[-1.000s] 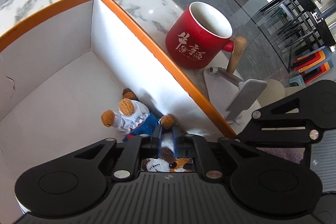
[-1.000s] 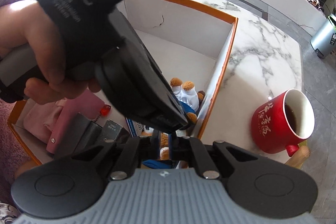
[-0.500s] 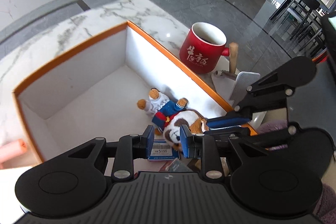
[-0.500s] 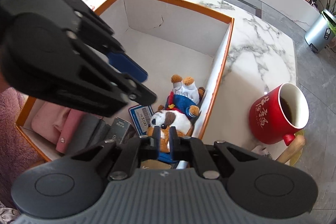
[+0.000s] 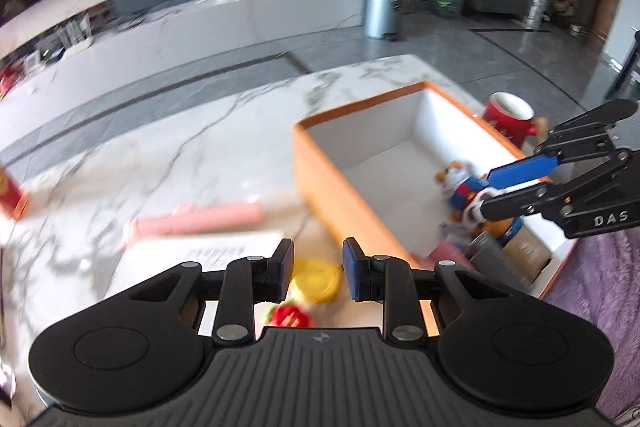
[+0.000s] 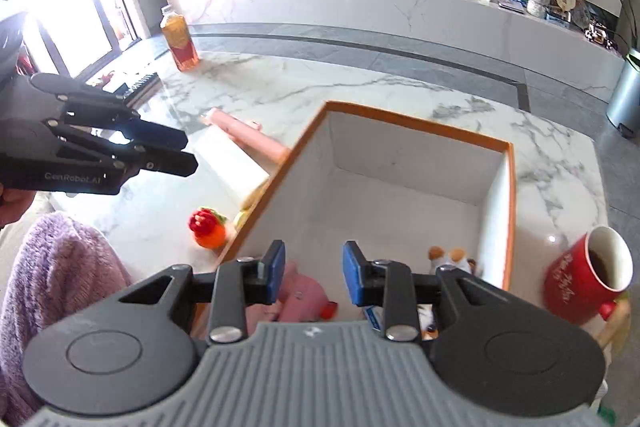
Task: Organize objects
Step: 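Move the left gripper to the red knitted strawberry while the right gripper moves to the yellow tape measure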
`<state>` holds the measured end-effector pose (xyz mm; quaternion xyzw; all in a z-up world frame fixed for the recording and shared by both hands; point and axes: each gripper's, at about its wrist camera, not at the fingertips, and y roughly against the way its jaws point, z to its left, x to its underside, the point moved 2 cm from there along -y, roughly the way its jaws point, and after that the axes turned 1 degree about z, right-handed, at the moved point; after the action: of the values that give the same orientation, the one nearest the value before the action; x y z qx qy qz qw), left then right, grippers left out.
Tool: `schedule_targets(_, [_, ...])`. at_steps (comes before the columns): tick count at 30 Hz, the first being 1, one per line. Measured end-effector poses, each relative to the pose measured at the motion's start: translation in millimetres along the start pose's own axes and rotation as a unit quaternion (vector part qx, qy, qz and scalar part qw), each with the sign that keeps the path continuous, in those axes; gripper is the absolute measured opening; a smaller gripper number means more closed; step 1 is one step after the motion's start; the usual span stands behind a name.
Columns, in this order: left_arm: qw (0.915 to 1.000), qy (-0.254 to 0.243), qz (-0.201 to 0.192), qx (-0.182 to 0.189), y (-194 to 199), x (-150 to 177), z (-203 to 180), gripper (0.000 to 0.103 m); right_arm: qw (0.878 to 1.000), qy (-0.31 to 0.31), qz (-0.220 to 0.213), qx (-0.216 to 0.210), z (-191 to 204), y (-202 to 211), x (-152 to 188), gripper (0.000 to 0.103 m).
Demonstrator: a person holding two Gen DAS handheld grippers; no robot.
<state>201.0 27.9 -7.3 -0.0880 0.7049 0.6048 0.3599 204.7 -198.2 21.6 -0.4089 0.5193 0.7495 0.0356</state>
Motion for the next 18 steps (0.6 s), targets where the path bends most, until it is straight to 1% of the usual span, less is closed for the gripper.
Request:
schedule_targets(2, [0.9998,0.021,0.006,-0.003,-1.1,10.8,10.2,0.031,1.000,0.009,0.003,-0.013,14.2,-7.9,-8.4,0.034])
schedule_targets(5, [0.9998,0.018,0.010,-0.008,-9.5,25.7,12.1,0.031,0.999,0.036,0.014,-0.022,37.5,-23.1,-12.9,0.034])
schedule_targets(8, [0.9999,0.003,0.007,-0.006,-21.7,36.8,10.9,0.036,0.997,0.076,0.020,-0.019,58.6,-33.2,-15.0,0.033])
schedule_targets(10, [1.0000,-0.005,0.007,0.002,-27.4,45.0,14.7,0.040,0.995,0.095,0.030,-0.024,65.5,-43.2,-16.8,0.033])
schedule_targets(11, [0.9999,-0.008,0.009,0.007,-33.2,46.3,14.9,0.044,0.994,0.102,0.035,-0.026,68.7,-47.4,-18.1,0.033])
schedule_targets(12, [0.9998,-0.009,0.014,0.009,-38.8,50.5,17.0,0.047,0.993,0.110,0.043,-0.028,69.8,-54.8,-19.5,0.033])
schedule_targets(14, [0.9996,-0.012,0.024,0.008,-51.5,56.4,17.9,0.049,0.990,0.128,0.056,-0.030,73.8,-63.1,-21.1,0.033])
schedule_targets(16, [0.9993,-0.003,0.036,0.008,-64.5,58.9,21.1,0.052,0.986,0.149,0.071,-0.028,78.2,-73.6,-23.7,0.033])
schedule_targets(18, [0.9984,0.013,0.054,0.011,-76.3,59.2,25.6,0.052,0.981,0.170,0.087,-0.026,82.0,-85.0,-26.9,0.033])
